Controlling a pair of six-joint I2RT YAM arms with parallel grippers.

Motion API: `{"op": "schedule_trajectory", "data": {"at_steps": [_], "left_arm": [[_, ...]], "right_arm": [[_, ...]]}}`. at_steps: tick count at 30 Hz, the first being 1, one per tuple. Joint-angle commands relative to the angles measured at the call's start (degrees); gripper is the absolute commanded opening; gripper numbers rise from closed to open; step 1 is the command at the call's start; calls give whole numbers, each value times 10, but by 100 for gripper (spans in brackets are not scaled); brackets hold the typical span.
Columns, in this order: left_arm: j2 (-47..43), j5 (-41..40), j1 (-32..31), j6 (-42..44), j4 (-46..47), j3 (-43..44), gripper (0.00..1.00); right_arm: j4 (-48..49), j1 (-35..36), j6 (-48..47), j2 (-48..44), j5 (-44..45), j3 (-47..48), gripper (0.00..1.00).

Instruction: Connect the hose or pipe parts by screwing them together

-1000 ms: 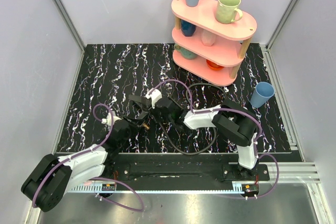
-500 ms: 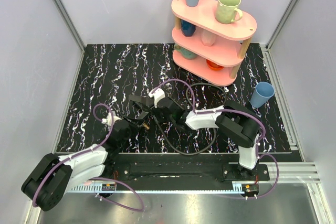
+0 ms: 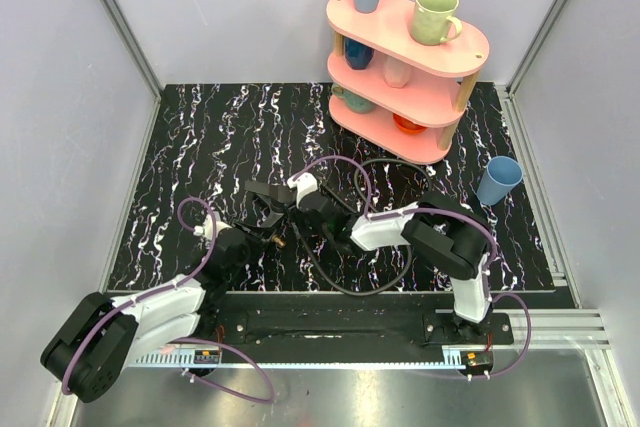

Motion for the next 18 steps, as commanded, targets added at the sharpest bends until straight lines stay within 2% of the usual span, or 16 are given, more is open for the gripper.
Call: {"op": "schedule_trajectory", "data": {"at_steps": [1, 6, 7, 9, 13, 15, 17, 18], "left_arm": [[4, -11, -2, 7, 59, 3, 0], [7, -8, -2, 8, 64, 4, 0], [9, -7, -2, 7, 65, 4, 0], [10, -6, -2, 7, 67, 3, 0], [16, -3, -2, 6, 75, 4, 0], [25, 2, -2, 3, 85, 7, 0], [32, 9, -2, 0, 91, 9, 0], [33, 12, -2, 0, 96, 9, 0]], "right_arm": [[24, 15, 14, 22, 41, 13, 47], [33, 25, 13, 32, 54, 9, 44], [35, 26, 11, 33, 60, 8, 37], [45, 31, 8, 28, 68, -2, 31], [55, 32, -33, -13, 73, -30, 6], [52, 32, -57, -56, 66, -54, 1], [42, 32, -86, -98, 46, -72, 0], [25, 32, -94, -108, -10, -86, 0]]}}
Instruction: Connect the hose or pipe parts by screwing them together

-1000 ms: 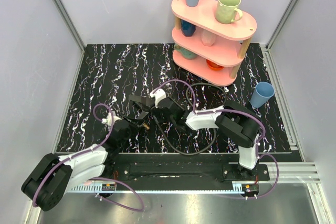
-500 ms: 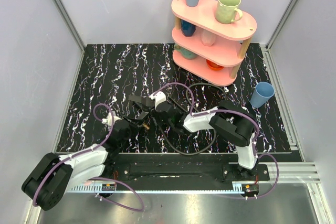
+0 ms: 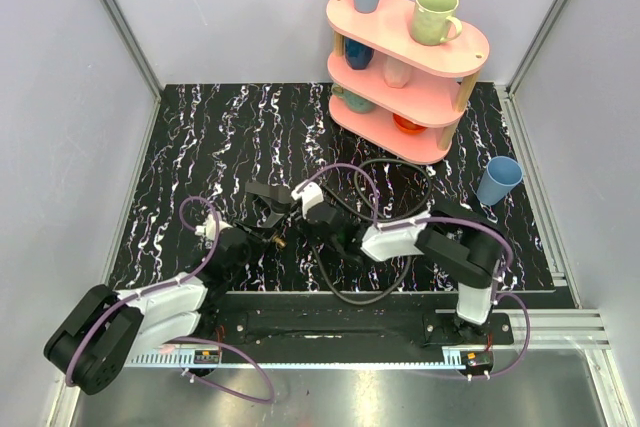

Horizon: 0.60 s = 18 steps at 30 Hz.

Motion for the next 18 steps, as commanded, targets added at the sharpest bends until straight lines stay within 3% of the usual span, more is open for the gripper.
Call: {"op": "schedule_trajectory", "data": {"at_steps": [1, 3, 9, 13, 18], "left_arm": [[6, 13, -2, -3, 78, 8, 0], [4, 14, -4, -3, 88, 7, 0], [19, 21, -7, -2, 116, 13, 0], [34, 33, -10, -6, 148, 14, 0], [61, 38, -12, -1, 269, -17, 0]], "right_arm": [[-26, 6, -79, -94, -98, -38, 0], [-68, 14, -79, -106, -136, -50, 0], [-70, 26, -91, -150, -132, -99, 0], [-75, 27, -106, -133, -136, -84, 0], [-59, 33, -92, -101, -114, -66, 0]]}}
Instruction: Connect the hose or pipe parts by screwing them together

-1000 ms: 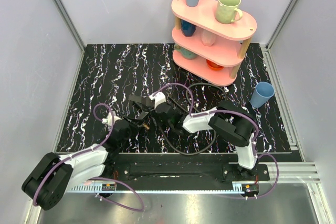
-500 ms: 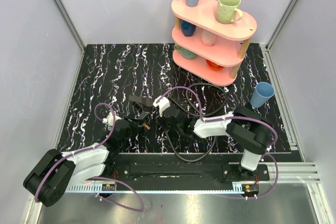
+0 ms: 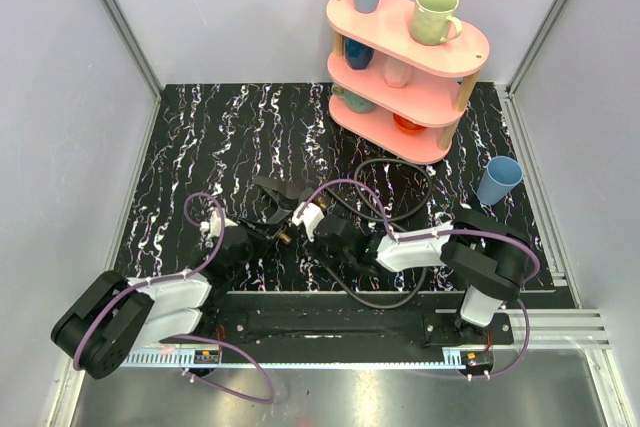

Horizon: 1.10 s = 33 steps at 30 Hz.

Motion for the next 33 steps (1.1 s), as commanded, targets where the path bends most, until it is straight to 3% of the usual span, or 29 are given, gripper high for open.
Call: {"op": "schedule_trajectory", "data": {"at_steps": [1, 4, 11, 33], "left_arm": [[18, 25, -6, -1, 199, -17, 0], [45, 37, -5, -9, 238, -17, 0], [74, 32, -8, -15, 273, -39, 0], [61, 23, -7, 10, 258, -40, 0]], "right_arm": [[25, 14, 3, 21, 21, 30, 0], [49, 24, 16, 43, 60, 32, 0], [67, 26, 26, 47, 63, 41, 0], [51, 27, 62, -3, 95, 35, 0]]}}
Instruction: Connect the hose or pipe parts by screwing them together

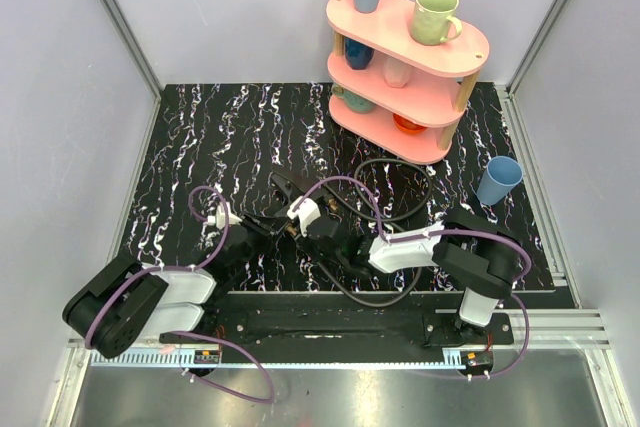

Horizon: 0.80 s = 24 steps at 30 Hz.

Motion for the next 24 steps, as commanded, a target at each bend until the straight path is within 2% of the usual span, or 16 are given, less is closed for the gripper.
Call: {"op": "schedule_trajectory", "data": {"at_steps": [1, 13, 24], "left_arm": [[-19, -7, -2, 16, 95, -38, 0], [-35, -8, -3, 27, 75, -34, 0], [-56, -15, -3, 32, 47, -32, 0]], "right_arm": [[21, 5, 12, -37, 18, -2, 0], [40, 6, 48, -51, 1, -41, 0], [42, 7, 50, -55, -1, -19, 0]]}}
